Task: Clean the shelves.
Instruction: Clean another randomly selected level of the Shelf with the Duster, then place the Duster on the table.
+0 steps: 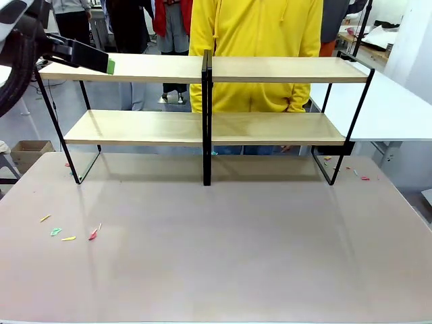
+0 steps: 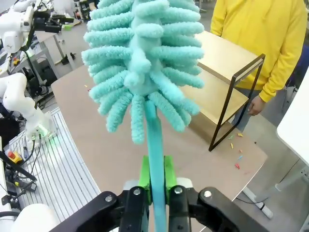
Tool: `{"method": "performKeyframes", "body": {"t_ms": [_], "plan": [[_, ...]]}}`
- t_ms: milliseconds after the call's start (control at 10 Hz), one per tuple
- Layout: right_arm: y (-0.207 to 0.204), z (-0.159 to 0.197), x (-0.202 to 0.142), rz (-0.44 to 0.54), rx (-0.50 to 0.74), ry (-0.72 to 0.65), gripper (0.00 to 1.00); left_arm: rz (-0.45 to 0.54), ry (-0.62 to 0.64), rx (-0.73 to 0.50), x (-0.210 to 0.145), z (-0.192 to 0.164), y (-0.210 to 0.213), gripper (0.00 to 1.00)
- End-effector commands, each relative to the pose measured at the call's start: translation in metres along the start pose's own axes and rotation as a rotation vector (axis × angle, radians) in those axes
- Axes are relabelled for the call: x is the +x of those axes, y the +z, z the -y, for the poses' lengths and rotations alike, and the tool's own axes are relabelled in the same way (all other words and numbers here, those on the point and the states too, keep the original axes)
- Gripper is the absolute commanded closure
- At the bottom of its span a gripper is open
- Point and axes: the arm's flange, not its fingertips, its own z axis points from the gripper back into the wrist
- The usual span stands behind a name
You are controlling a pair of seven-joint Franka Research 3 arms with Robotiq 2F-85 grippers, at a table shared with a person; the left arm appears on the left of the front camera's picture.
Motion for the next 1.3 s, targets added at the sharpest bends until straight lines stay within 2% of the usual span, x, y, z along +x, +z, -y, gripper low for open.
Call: {"method": "performKeyframes", "body": {"t_ms": [0, 900, 1000, 1200], "plan": [[0.002, -0.001, 0.003, 0.019, 0.005, 0.006, 0.88, 0.001, 0.002, 0.001, 0.000, 0.000, 0.000, 0.00], [0.001, 0.000, -0.001, 0.000, 0.001, -0.006, 0.88, 0.000, 0.000, 0.000, 0.000, 0.000, 0.000, 0.00], [-0.035, -0.026, 0.014, -0.127, 0.108, 0.178, 0.88, -0.094, 0.022, -0.224, 0.010, 0.008, -0.008, 0.00], [-0.101, -0.065, -0.008, -0.282, 0.432, 0.321, 0.88, -0.292, 0.134, -0.430, -0.035, -0.003, -0.030, 0.00]]}}
